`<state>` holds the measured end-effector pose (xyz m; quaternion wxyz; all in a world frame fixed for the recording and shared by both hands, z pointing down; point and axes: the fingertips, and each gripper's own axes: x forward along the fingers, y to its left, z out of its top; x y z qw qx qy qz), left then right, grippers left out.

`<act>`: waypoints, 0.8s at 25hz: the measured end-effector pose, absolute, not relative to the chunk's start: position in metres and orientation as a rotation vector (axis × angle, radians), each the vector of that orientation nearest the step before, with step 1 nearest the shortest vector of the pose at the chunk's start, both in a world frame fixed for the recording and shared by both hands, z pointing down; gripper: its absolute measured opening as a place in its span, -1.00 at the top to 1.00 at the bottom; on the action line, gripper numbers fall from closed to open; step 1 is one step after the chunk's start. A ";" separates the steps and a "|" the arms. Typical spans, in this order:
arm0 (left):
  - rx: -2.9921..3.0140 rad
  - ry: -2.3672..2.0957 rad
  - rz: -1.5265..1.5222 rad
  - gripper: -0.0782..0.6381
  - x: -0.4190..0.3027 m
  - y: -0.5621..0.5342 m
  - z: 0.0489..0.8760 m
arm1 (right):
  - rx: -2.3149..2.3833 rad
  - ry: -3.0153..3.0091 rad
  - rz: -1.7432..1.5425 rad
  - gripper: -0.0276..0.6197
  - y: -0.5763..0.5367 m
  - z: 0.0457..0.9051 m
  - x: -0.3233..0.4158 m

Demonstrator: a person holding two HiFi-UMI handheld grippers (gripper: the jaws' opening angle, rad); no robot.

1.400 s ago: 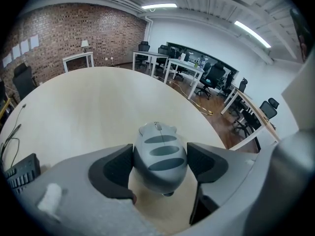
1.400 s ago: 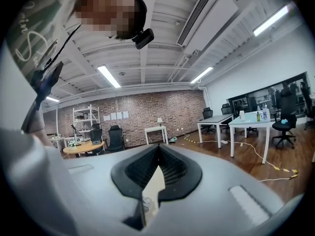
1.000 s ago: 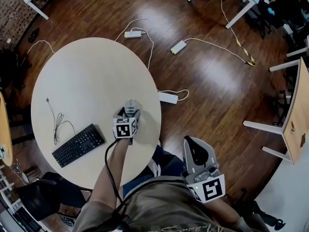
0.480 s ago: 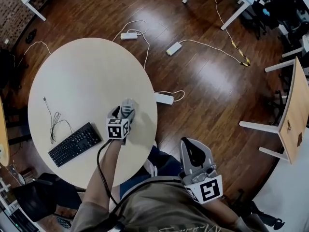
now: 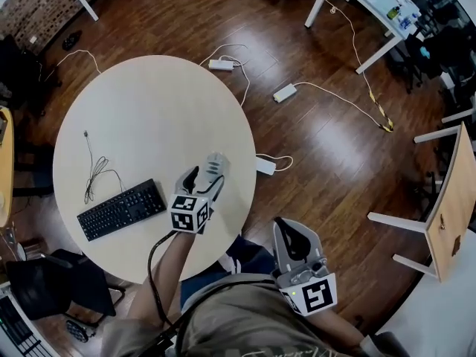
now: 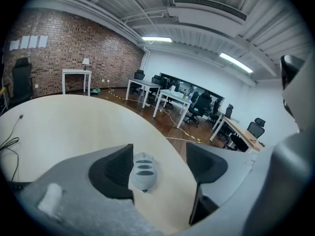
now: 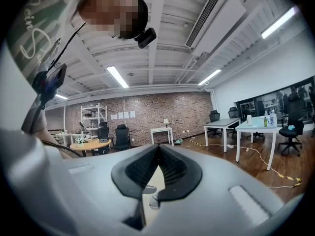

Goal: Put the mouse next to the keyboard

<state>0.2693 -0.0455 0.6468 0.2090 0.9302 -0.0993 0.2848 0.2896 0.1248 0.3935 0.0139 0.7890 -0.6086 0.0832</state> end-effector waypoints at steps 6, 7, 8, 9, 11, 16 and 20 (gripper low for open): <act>2.615 -0.347 0.491 -0.19 0.232 -0.048 0.554 | 2.443 -1.943 0.282 0.91 0.116 0.390 0.271; 2.629 -0.357 0.450 -0.19 0.225 -0.047 0.539 | 2.443 -1.956 0.292 0.91 0.114 0.389 0.267; 2.647 -0.372 0.409 -0.19 0.217 -0.047 0.523 | 2.435 -1.973 0.292 0.91 0.111 0.387 0.263; 2.666 -0.393 0.368 -0.19 0.208 -0.048 0.507 | 2.418 -1.995 0.281 0.91 0.107 0.383 0.257; 2.685 -0.441 0.287 -0.19 0.189 -0.047 0.476 | 2.372 -2.047 0.240 0.91 0.098 0.375 0.245; 2.710 -0.534 0.149 -0.19 0.135 -0.032 0.420 | 2.308 -2.122 0.147 0.91 0.080 0.359 0.218; 2.791 -0.675 0.085 -0.19 0.082 -0.030 0.383 | 2.240 -2.176 0.106 0.91 0.066 0.354 0.193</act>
